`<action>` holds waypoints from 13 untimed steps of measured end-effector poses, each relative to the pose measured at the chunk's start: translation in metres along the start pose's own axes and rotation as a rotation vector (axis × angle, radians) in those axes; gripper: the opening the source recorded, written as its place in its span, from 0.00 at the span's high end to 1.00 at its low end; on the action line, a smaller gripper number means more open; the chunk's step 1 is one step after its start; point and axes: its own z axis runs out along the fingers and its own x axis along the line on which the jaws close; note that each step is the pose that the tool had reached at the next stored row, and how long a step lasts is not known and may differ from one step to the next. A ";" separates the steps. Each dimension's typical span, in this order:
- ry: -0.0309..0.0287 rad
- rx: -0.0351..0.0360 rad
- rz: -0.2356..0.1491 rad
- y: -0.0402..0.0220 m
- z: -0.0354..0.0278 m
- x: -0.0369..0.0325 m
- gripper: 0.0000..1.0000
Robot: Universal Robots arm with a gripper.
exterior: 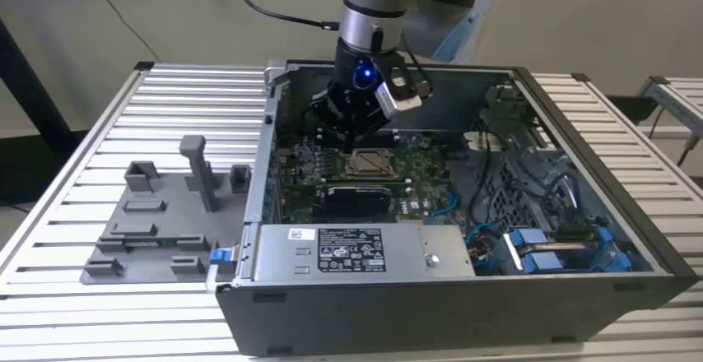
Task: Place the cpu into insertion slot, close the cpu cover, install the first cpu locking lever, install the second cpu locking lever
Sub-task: 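Install the second cpu locking lever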
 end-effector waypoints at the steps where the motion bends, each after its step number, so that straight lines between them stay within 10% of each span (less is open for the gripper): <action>1: -0.0021 -0.0027 0.000 0.0000 -0.0002 -0.0018 0.89; 7: -0.0304 -0.0302 -0.003 0.0001 0.0002 -0.0062 0.89; 13: -0.0320 -0.0297 -0.003 0.0045 0.0055 -0.0066 0.89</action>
